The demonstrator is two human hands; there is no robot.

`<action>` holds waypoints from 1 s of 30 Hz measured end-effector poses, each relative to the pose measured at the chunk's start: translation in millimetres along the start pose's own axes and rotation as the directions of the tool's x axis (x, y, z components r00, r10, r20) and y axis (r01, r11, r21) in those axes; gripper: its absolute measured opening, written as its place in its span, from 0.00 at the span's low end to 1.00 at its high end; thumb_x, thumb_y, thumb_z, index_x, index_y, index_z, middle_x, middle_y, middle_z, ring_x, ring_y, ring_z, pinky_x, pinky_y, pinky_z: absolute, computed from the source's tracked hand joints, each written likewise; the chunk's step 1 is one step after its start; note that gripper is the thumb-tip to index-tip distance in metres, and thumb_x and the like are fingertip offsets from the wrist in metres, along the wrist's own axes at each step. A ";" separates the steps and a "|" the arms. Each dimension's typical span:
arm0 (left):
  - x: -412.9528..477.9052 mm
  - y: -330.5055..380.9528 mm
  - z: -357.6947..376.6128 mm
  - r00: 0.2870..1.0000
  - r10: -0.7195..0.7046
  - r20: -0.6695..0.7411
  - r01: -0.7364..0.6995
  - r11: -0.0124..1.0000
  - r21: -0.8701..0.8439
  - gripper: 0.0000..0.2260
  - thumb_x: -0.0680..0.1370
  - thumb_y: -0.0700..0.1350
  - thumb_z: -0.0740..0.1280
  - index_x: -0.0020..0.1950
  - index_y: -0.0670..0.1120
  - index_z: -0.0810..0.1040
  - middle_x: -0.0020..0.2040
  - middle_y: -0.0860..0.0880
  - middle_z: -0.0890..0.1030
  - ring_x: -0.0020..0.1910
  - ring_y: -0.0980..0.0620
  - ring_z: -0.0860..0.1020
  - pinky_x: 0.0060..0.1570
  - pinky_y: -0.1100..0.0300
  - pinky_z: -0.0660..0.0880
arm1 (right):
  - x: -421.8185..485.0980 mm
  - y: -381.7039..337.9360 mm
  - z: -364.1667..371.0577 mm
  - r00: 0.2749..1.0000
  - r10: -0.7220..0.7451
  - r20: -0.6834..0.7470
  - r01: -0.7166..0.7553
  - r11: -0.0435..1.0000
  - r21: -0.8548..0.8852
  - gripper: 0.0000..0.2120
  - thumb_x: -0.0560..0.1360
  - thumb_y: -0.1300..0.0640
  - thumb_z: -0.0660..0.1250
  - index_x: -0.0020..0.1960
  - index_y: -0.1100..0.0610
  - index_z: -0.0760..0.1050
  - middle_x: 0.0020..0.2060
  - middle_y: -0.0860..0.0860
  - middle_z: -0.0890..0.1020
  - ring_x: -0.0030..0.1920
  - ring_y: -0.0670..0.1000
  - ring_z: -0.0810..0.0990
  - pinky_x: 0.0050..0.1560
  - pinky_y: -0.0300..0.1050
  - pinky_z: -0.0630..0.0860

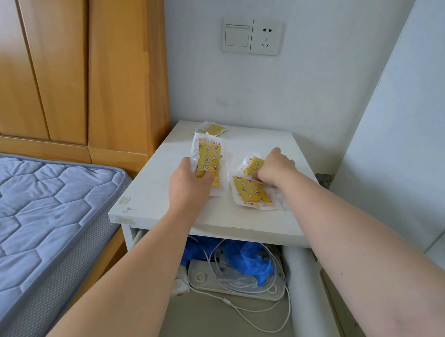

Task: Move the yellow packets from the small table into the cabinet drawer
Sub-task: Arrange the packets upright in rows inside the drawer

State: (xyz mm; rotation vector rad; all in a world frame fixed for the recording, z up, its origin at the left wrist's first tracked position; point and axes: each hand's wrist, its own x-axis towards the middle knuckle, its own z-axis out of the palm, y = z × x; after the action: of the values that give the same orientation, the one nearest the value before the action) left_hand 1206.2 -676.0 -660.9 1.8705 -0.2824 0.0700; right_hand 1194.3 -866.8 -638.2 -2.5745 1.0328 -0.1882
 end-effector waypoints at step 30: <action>-9.2 4.9 -0.9 0.995 0.051 0.088 -0.061 0.991 0.117 0.05 0.77 0.44 0.65 0.52 0.46 0.72 0.42 0.56 0.75 0.38 0.59 0.73 0.31 0.65 0.67 | -77.1 -15.9 -21.8 0.979 0.014 0.202 -0.034 0.995 0.096 0.11 0.78 0.54 0.63 0.54 0.61 0.75 0.53 0.56 0.76 0.62 0.56 0.76 0.59 0.45 0.71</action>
State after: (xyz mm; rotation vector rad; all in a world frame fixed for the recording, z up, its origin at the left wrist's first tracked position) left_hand 1196.3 -675.1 -657.8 1.9872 -0.3969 0.0462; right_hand 1143.2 -809.1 -611.3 -2.4323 0.9539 0.0275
